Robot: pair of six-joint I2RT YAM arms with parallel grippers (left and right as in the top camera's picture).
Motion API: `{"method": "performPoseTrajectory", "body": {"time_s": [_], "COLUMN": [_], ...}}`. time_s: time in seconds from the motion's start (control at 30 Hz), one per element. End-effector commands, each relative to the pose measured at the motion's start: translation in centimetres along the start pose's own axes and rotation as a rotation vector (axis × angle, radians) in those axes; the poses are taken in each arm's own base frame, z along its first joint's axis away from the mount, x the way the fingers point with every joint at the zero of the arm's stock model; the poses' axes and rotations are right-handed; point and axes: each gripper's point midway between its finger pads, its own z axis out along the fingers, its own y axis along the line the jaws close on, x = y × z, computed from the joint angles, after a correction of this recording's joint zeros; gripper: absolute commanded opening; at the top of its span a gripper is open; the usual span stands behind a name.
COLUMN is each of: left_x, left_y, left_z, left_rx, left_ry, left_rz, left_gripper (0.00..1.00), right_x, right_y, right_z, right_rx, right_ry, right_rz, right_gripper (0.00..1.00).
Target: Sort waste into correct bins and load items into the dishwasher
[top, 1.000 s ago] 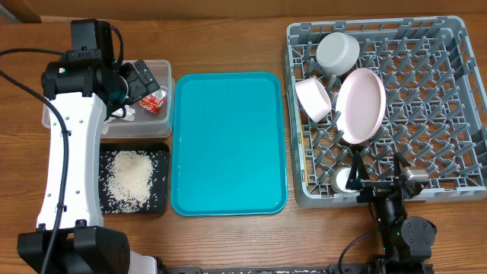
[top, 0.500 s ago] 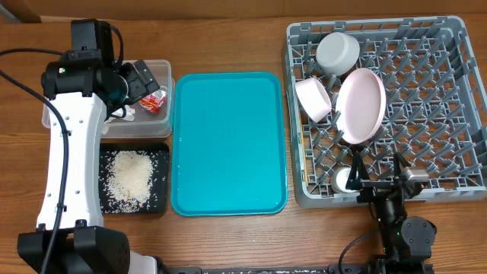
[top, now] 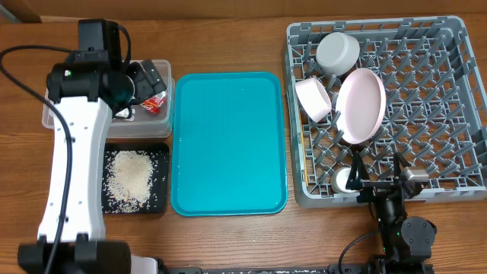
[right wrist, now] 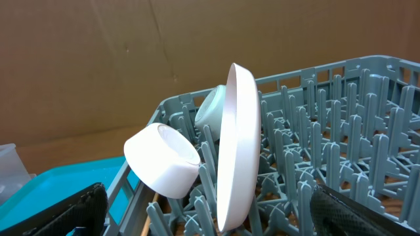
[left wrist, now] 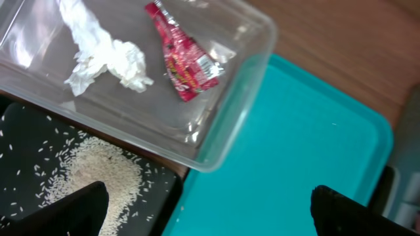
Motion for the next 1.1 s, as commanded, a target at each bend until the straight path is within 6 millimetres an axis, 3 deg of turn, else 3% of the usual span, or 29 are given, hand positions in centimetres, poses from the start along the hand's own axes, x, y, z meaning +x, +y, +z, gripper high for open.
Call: {"method": "performPoseTrajectory", "body": {"time_s": [0.0,0.27,0.6,0.83,1.07], "left_x": [0.1,1.5,3.5,7.2,12.2], "left_y": [-1.2,-3.1,-1.9,0.4,3.5], "left_z": [-4.4,-9.6,-13.3,-13.4,-10.3], "left_rx": [0.062,0.162,0.189,0.168,0.162], "left_ry": [-0.097,-0.193,-0.224,-0.171,-0.135], "left_rz": [0.051,0.109,0.116,0.112,-0.006], "left_gripper": [1.0,1.0,1.0,1.0,1.0], "right_x": [0.2,0.2,0.2,0.2,0.2], "right_y": [0.0,-0.1,-0.1,-0.1,0.0], "right_z": [0.0,0.0,0.0,0.0,0.0], "right_rx": [-0.002,-0.002,-0.002,-0.002,-0.002], "right_ry": [-0.003,-0.003,-0.003,-0.003,-0.003], "right_rz": [-0.008,-0.008,-0.008,-0.008,-0.007], "right_gripper": [1.0,1.0,1.0,1.0,1.0]}}
